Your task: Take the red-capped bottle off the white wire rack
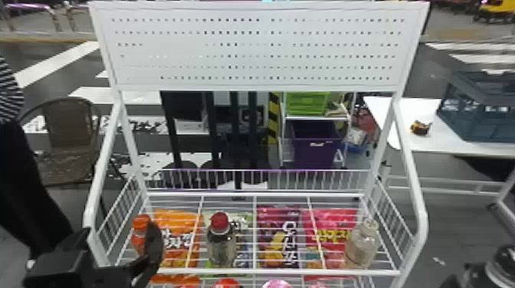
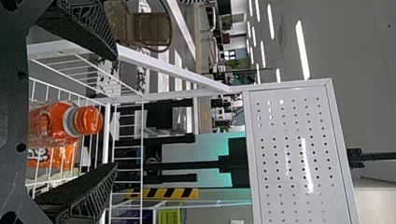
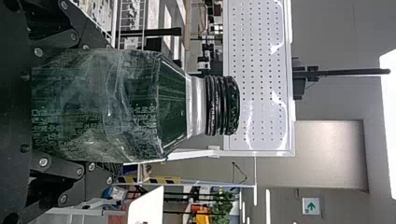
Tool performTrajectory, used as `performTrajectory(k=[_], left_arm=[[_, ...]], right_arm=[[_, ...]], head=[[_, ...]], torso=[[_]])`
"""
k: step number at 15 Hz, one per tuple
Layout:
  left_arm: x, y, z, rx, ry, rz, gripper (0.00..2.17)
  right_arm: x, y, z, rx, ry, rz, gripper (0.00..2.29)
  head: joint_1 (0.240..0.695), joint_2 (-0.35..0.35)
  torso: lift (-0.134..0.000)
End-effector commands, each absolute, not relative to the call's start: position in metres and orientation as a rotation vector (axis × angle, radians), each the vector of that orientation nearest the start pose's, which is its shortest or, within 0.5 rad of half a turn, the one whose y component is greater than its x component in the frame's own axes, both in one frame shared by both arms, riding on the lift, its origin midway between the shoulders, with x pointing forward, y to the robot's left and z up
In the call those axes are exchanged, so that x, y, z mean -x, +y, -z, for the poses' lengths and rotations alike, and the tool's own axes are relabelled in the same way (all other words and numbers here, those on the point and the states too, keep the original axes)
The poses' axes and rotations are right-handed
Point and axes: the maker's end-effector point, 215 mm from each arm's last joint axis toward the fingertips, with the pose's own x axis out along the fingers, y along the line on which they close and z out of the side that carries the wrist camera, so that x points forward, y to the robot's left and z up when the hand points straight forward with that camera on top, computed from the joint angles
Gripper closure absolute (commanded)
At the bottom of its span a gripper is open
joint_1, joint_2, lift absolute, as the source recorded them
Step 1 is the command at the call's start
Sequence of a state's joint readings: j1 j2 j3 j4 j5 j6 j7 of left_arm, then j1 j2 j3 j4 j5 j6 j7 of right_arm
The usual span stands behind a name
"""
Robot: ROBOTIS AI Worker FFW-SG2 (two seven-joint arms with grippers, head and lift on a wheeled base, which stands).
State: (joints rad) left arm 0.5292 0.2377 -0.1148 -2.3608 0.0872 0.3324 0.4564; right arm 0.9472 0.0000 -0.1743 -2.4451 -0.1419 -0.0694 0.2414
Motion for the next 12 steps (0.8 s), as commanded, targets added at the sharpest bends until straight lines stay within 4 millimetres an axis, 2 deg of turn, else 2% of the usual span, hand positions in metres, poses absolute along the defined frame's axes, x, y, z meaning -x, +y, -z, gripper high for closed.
performTrajectory(k=[1,12], left_arm=[[-0.4314,0.2625,0.2780,-0.090,0.072,-0.220,0.08],[-0.4328,0.2675,0.2808,-0.097,0.076,-0.230,0.08]], right_arm=[[-0.3302,-0.2488,0.2669,-0.002,0.007,-0.133,1.22],[-0.3308,-0.2491,0.2666,-0.002,0.010,-0.133,1.22]], head=[[0.499,0.000],[0.499,0.000]], torso=[[0.000],[0.000]])
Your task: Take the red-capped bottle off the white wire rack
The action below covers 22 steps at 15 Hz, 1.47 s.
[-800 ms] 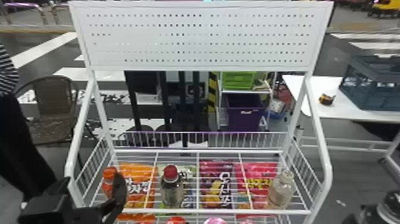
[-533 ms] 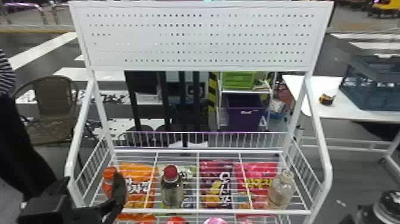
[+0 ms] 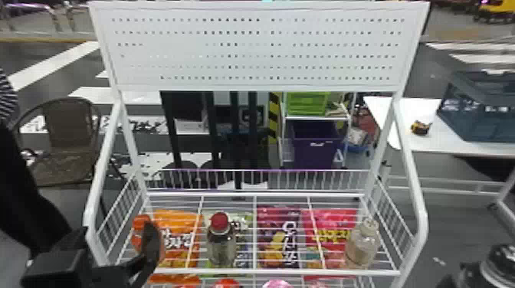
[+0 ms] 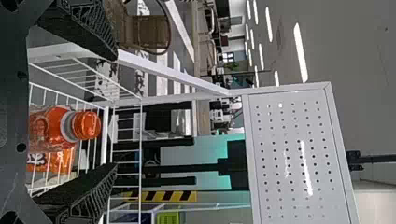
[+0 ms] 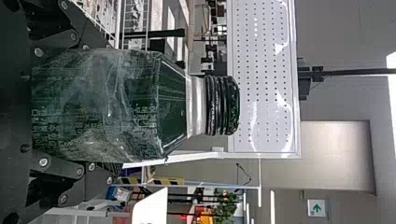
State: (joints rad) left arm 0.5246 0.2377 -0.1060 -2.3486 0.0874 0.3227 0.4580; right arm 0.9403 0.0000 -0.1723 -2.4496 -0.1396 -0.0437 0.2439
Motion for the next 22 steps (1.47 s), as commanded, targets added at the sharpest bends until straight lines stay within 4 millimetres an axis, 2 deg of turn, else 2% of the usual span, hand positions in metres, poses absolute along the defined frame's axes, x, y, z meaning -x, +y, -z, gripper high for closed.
performTrajectory(k=[1,3,7,12,15,18,22], left_arm=[[-0.433,0.267,0.284,-0.095,0.080,-0.227,0.08],[-0.434,0.256,0.304,-0.092,0.116,-0.207,0.08],[-0.440,0.200,0.367,-0.037,0.103,-0.131,0.08],[-0.451,0.143,0.402,0.035,0.074,-0.063,0.08],[-0.461,0.114,0.410,0.039,0.075,-0.019,0.08],[-0.477,0.100,0.417,0.026,0.080,-0.004,0.08],[-0.500,0.102,0.436,-0.010,0.102,-0.017,0.08]], right_arm=[[-0.331,-0.249,0.268,-0.004,0.014,-0.132,1.22],[-0.331,-0.249,0.268,-0.002,0.013,-0.132,1.22],[-0.331,-0.249,0.268,-0.001,0.012,-0.133,1.22],[-0.330,-0.250,0.268,-0.001,0.015,-0.132,1.22],[-0.330,-0.250,0.270,-0.002,0.016,-0.132,1.22],[-0.329,-0.251,0.270,-0.004,0.014,-0.131,1.22],[-0.330,-0.253,0.270,-0.005,0.012,-0.128,1.22]], head=[[0.499,0.000],[0.499,0.000],[0.499,0.000],[0.499,0.000],[0.499,0.000],[0.499,0.000],[0.499,0.000]], torso=[[0.000],[0.000],[0.000],[0.000],[0.000],[0.000],[0.000]])
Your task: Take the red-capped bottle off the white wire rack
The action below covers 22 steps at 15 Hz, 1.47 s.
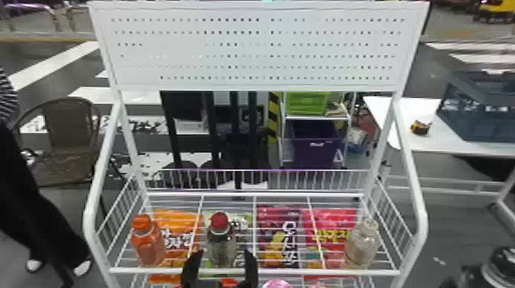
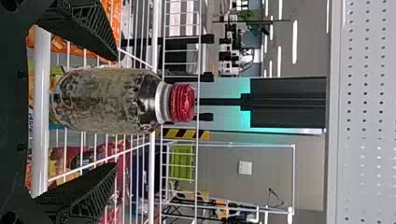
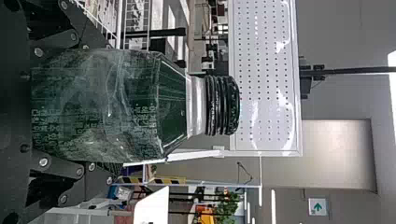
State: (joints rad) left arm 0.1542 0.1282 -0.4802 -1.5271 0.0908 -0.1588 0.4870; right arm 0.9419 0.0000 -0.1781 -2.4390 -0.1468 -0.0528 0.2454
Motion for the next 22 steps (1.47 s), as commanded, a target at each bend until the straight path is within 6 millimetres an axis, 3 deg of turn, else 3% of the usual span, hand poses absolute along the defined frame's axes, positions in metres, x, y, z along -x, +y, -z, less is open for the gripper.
performTrajectory(k=[1,7,8,9,10,11,12,17,20,22], left_arm=[[-0.506,0.104,0.438,-0.013,0.099,-0.023,0.08],[-0.537,0.112,0.436,-0.021,0.072,-0.043,0.09],[-0.539,0.113,0.436,-0.023,0.071,-0.045,0.29],[-0.540,0.114,0.434,-0.021,0.068,-0.044,0.72],[-0.540,0.115,0.432,-0.019,0.064,-0.052,1.33],[-0.540,0.116,0.431,-0.019,0.064,-0.054,1.74],[-0.538,0.117,0.431,-0.023,0.069,-0.052,1.84],[-0.515,0.116,0.419,-0.028,0.106,-0.050,1.84],[-0.493,0.115,0.383,-0.027,0.102,-0.030,1.84],[-0.475,0.117,0.372,-0.075,0.148,-0.030,1.84]], right_arm=[[-0.330,-0.253,0.270,-0.005,0.012,-0.128,1.22],[-0.330,-0.254,0.268,-0.003,0.010,-0.127,1.22],[-0.330,-0.254,0.268,-0.003,0.010,-0.127,1.22],[-0.330,-0.254,0.269,-0.003,0.012,-0.127,1.22],[-0.330,-0.254,0.270,-0.003,0.013,-0.126,1.22],[-0.330,-0.254,0.270,-0.005,0.013,-0.126,1.22],[-0.330,-0.254,0.269,-0.005,0.011,-0.126,1.22],[-0.331,-0.251,0.268,-0.009,0.008,-0.131,1.22],[-0.330,-0.250,0.269,-0.009,0.010,-0.132,1.22],[-0.329,-0.250,0.268,-0.006,0.009,-0.133,1.22]], head=[[0.499,0.000],[0.499,0.000],[0.499,0.000],[0.499,0.000],[0.499,0.000],[0.499,0.000],[0.499,0.000],[0.499,0.000],[0.499,0.000],[0.499,0.000]], torso=[[0.000],[0.000],[0.000],[0.000],[0.000],[0.000],[0.000],[0.000],[0.000],[0.000]])
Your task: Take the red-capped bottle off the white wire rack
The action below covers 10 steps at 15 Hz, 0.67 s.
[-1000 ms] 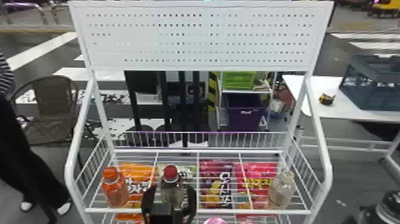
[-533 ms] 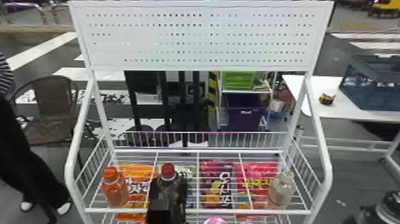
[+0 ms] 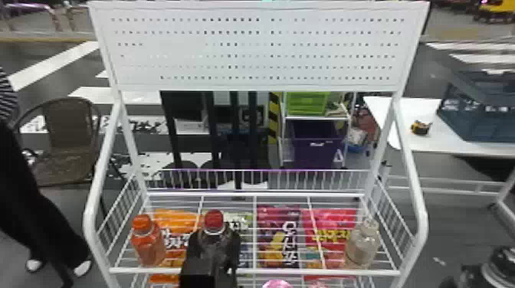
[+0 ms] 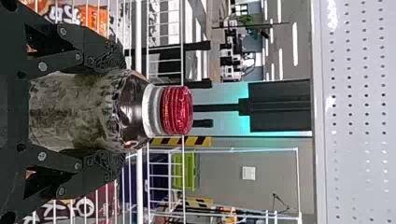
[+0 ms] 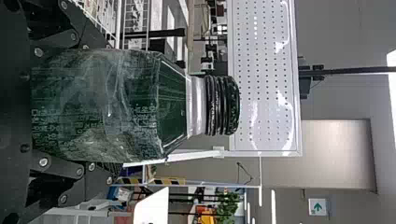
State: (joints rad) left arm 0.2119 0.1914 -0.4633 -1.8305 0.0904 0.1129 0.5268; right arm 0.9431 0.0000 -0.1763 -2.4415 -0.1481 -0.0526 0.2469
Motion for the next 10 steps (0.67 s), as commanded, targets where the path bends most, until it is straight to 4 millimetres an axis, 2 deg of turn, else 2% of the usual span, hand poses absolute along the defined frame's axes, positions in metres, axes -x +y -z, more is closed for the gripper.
performTrajectory(k=[1,5,7,10], left_arm=[[-0.465,0.123,0.361,-0.076,0.139,-0.038,1.84],[-0.432,0.155,0.323,-0.059,0.094,-0.058,1.84],[-0.425,0.188,0.314,-0.068,0.075,-0.103,1.84],[-0.420,0.226,0.301,-0.067,0.051,-0.125,1.84]], right_arm=[[-0.329,-0.250,0.267,-0.007,0.006,-0.134,1.22],[-0.329,-0.249,0.267,-0.007,0.006,-0.135,1.22],[-0.330,-0.248,0.267,-0.004,0.005,-0.136,1.22],[-0.331,-0.248,0.267,-0.004,0.007,-0.137,1.22]], head=[[0.499,0.000],[0.499,0.000],[0.499,0.000],[0.499,0.000]], torso=[[0.000],[0.000],[0.000],[0.000]])
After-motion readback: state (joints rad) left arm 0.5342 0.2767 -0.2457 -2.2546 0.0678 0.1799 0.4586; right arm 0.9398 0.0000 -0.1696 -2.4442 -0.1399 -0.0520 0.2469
